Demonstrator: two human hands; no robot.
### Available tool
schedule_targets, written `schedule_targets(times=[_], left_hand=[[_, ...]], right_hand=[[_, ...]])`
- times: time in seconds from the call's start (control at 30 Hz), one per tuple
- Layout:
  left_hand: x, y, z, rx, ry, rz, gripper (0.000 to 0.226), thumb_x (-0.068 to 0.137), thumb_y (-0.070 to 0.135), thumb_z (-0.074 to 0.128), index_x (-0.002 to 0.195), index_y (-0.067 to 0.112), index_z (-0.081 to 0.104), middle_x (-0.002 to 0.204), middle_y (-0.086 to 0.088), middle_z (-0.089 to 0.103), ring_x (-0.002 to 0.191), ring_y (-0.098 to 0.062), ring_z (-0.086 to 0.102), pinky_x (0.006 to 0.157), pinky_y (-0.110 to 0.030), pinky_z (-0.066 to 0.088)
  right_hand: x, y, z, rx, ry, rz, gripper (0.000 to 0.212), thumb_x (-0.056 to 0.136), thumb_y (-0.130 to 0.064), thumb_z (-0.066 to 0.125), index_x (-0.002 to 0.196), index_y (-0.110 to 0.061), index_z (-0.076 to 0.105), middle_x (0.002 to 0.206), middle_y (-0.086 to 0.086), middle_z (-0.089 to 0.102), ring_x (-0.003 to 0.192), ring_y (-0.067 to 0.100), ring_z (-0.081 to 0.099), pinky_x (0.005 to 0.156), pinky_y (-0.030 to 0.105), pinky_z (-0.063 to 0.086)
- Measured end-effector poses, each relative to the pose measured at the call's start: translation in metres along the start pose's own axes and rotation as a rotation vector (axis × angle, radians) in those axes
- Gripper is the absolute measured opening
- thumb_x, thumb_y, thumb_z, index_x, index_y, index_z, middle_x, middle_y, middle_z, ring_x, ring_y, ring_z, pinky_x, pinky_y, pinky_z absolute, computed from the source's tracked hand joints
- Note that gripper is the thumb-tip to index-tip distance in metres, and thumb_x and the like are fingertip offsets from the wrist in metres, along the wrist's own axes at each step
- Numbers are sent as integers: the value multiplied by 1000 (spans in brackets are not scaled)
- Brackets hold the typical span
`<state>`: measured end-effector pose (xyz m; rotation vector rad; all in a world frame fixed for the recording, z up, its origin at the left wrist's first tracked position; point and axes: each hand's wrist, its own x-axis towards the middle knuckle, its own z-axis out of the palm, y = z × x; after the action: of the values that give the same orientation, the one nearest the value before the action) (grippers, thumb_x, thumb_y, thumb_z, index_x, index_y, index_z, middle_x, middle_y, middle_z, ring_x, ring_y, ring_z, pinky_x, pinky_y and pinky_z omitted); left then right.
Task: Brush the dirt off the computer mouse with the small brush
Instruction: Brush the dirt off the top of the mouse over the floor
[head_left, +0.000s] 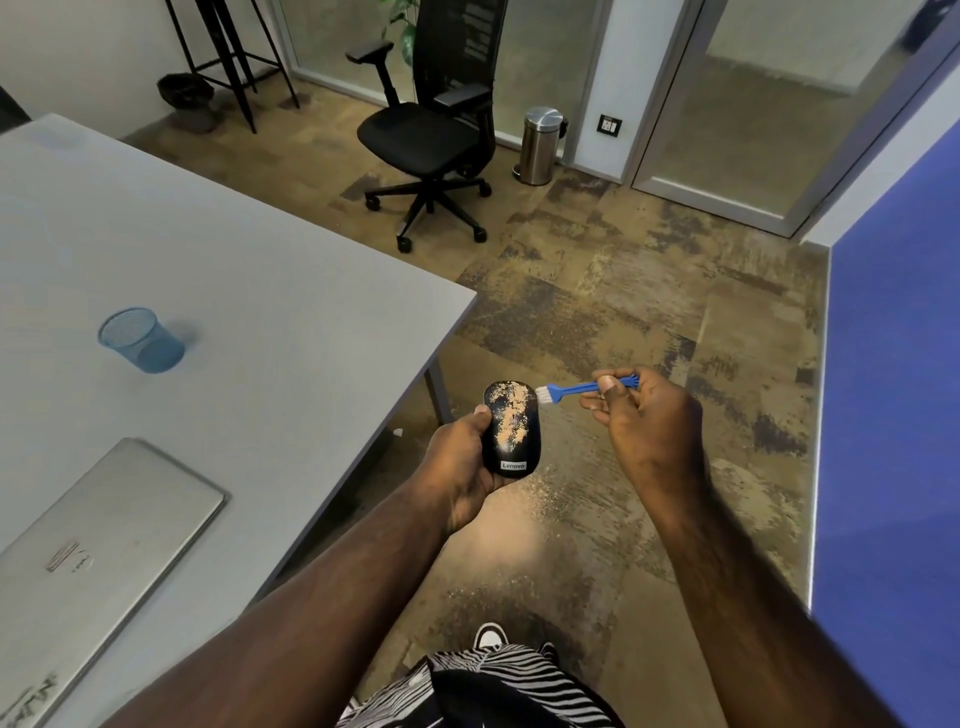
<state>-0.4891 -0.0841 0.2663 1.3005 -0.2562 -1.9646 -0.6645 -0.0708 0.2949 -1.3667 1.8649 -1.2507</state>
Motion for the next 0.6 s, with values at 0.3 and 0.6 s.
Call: schedule_targets(times=[0.3,0.6], left_hand=[[-1,0,3,-29,-24,-2,32,102,24,38,117,5,58,108,-15,70,94,-27,68,77,-44,56],[-4,-2,8,-39,-98,-43,43,102,31,34,130,3,51,129,-25,60,97,-36,64,81,-44,53]], right_hand=[[5,-8,-7,12,-28,-6,20,98,-15,60,86,-32,61,78,-7,73,75,5,75,69,32,63],[8,-9,-12,6,-42,8,25,97,-16,61,82,-36,62,75,-7,74,72,6,75,68,32,61]])
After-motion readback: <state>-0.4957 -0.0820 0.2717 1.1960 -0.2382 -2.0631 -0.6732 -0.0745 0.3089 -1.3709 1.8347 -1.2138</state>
